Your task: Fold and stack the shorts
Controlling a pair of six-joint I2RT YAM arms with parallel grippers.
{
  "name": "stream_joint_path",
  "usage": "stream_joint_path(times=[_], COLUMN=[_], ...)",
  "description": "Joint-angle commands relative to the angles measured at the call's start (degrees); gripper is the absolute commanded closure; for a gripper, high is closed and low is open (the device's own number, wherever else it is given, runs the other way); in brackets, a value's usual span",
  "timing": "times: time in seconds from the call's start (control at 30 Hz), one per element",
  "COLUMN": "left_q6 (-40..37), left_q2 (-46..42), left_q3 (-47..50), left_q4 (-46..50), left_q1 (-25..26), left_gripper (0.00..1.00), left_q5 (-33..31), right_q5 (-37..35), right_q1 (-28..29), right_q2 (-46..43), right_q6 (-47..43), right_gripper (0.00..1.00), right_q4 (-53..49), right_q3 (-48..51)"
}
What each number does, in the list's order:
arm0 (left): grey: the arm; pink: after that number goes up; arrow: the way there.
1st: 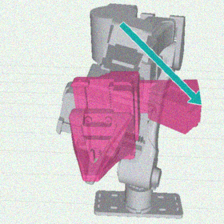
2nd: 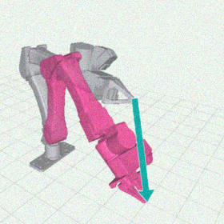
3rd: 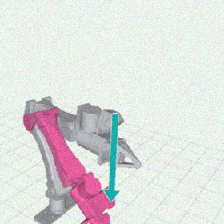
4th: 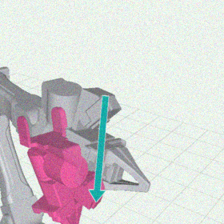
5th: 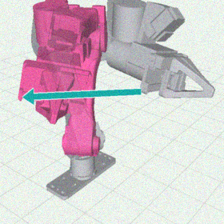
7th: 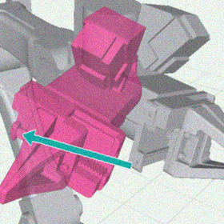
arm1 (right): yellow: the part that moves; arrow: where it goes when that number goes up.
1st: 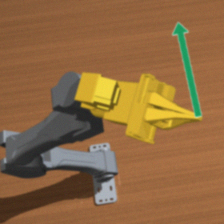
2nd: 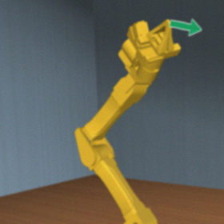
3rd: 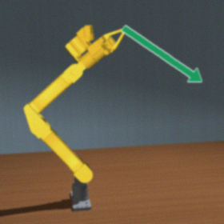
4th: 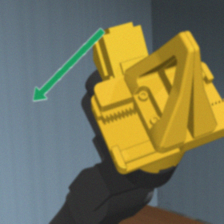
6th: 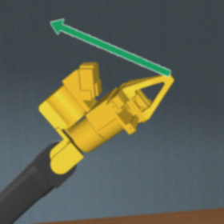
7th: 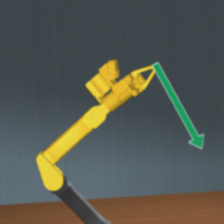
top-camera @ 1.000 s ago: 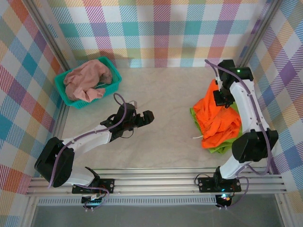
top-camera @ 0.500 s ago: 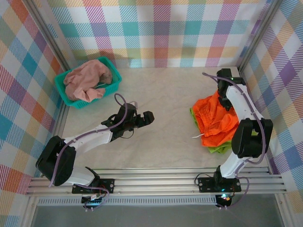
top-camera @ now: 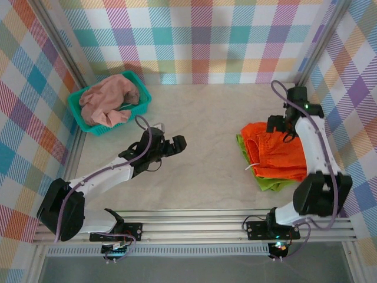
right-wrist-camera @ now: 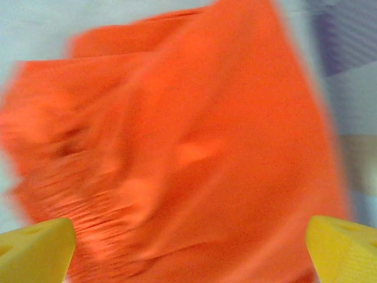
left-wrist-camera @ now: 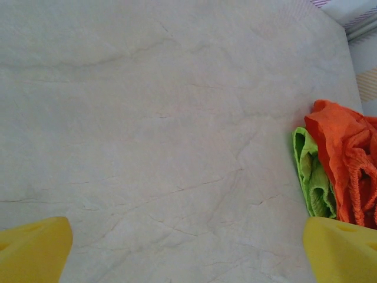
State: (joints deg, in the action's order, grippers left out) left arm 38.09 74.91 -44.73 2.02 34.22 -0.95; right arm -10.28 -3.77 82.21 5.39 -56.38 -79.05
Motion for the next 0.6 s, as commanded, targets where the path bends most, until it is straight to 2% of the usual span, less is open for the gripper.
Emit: stream_joint_path(times=[0.0, 0.13, 0.3, 0.37, 0.47, 0.57], left_q6=[-1.4, -2.2, -4.2, -5.6, -7.7, -9.7], left_q2=[-1.0, -1.7, -3.3, -4.1, -4.2, -1.9], left_q3=[-1.2, -2.2, -4.1, -6.6, -14.0, -24.5], left_q4=[2.2, 3.7, 6.8, 10.5, 20.3, 29.7], left_q1=[-0.8, -1.3, -2.5, -3.2, -4.6, -9.2], left_gripper=[0.00, 0.00, 0.00, 0.00, 0.00, 0.00], left_q5=[-1.3, -1.8, -4.1, -7.4, -15.7, -19.8], right_q5=[28.0, 33.8, 33.7, 34.8, 37.7, 39.4], right_q1=[0.3, 0.0, -1.9, -3.3, -4.7, -4.7], right_q2=[-4.0, -7.5, -6.8, -6.3, -6.7, -8.4], right_q6=[8.9, 13.5, 18.3, 20.3, 22.0, 21.0], right_gripper=[0.00, 0.01, 0.00, 0.00, 0.01, 0.01], right_q4=[8.7, 15.1, 21.2, 24.2, 28.2, 27.3], right_q3=[8.5, 18.2, 29.7, 34.0, 38.5, 37.9])
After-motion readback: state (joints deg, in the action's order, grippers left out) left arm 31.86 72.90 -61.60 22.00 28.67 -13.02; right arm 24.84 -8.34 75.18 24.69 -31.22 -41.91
